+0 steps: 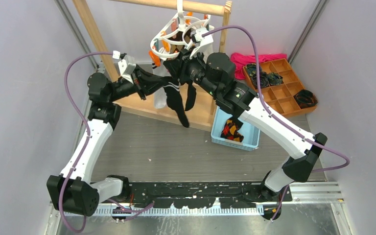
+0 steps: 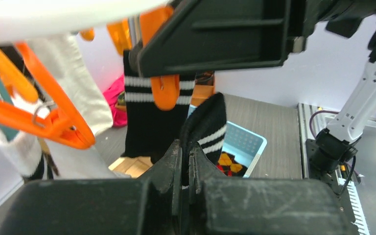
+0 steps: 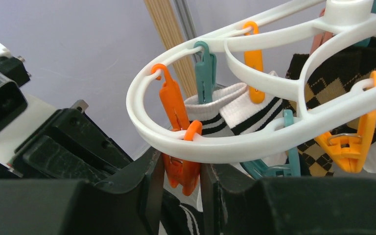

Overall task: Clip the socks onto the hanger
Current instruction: Clamp the sock onto the hanger.

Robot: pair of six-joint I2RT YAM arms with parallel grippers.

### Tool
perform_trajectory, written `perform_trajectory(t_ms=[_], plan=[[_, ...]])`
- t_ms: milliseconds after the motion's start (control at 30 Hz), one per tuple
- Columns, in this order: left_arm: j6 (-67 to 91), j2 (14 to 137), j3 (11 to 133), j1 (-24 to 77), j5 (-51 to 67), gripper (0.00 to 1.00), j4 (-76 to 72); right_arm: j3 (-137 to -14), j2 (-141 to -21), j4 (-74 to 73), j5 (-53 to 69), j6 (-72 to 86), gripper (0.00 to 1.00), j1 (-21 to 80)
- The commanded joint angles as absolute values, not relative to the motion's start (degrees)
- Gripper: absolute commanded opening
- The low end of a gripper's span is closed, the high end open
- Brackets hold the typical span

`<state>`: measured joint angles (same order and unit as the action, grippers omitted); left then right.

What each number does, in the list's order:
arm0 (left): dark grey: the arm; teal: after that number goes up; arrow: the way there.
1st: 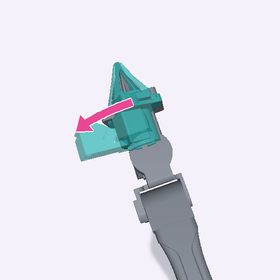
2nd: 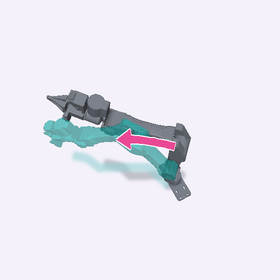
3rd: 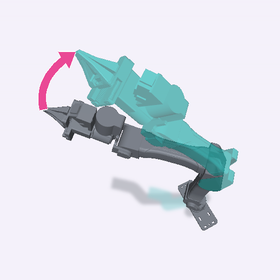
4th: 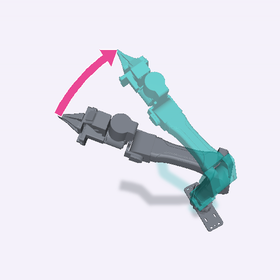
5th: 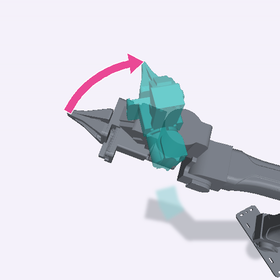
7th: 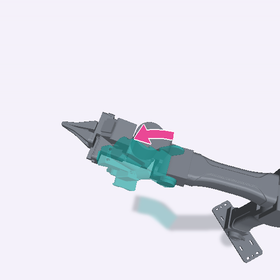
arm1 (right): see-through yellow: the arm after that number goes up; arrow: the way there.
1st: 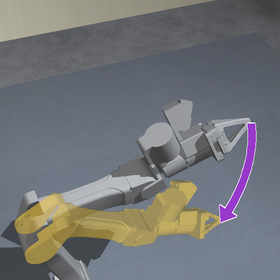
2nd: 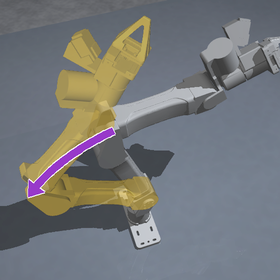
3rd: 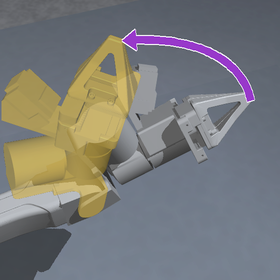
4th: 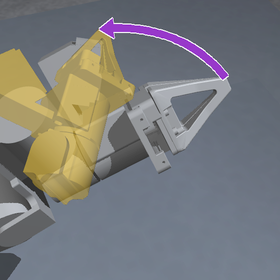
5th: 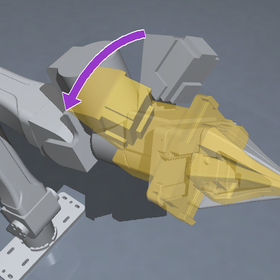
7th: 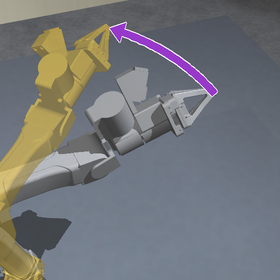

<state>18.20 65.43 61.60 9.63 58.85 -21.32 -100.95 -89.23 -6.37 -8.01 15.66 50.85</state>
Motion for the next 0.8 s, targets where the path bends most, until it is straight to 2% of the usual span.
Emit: perform_trajectory(t_ms=[0,767], plan=[[25.28,67.62,64.85,9.14,63.62,0.0,-33.77,-100.22,-86.58,-2.47,-6.28,17.1,0.11,49.78],[29.85,75.44,72.14,7.65,67.9,0.0,-32.78,-99.76,-86.16,-1.91,-3.18,18.89,0.11,48.5]])
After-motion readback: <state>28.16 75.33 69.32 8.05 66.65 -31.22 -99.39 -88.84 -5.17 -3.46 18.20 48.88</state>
